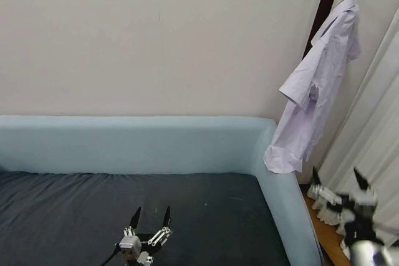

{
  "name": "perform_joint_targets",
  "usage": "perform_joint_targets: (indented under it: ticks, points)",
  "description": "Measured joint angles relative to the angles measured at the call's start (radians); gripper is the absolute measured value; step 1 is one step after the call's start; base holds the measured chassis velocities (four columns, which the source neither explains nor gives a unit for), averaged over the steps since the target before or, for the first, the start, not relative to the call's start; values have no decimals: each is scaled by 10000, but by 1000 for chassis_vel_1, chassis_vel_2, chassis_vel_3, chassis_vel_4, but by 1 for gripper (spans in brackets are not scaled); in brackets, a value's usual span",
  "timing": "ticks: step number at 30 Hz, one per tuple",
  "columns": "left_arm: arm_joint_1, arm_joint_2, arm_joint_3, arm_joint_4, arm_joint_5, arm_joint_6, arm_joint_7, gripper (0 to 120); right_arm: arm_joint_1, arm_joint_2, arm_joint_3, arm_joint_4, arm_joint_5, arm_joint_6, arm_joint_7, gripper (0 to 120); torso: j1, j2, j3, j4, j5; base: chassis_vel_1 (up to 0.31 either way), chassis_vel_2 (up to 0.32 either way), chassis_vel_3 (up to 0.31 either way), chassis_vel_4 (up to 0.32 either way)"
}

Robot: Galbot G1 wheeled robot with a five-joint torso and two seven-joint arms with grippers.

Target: Pick up the clothes from the sofa and hang them on the clothes hanger.

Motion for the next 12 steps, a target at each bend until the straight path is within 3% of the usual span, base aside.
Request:
perform_joint_targets:
  ticks: [5, 12]
  points:
    - [554, -92, -49, -4, -58, -613, 502, 100, -849, 1187, -362, -546, -1015, 1794, -663, 100, 0, 0, 1, 5, 3, 0, 0, 0, 0]
    - [868, -153, -267, 10, 25, -962, 712, 100, -941, 1348, -598, -771, -1220, 2124, -674, 100, 1, -1, 2, 6, 5, 0, 0, 0, 0]
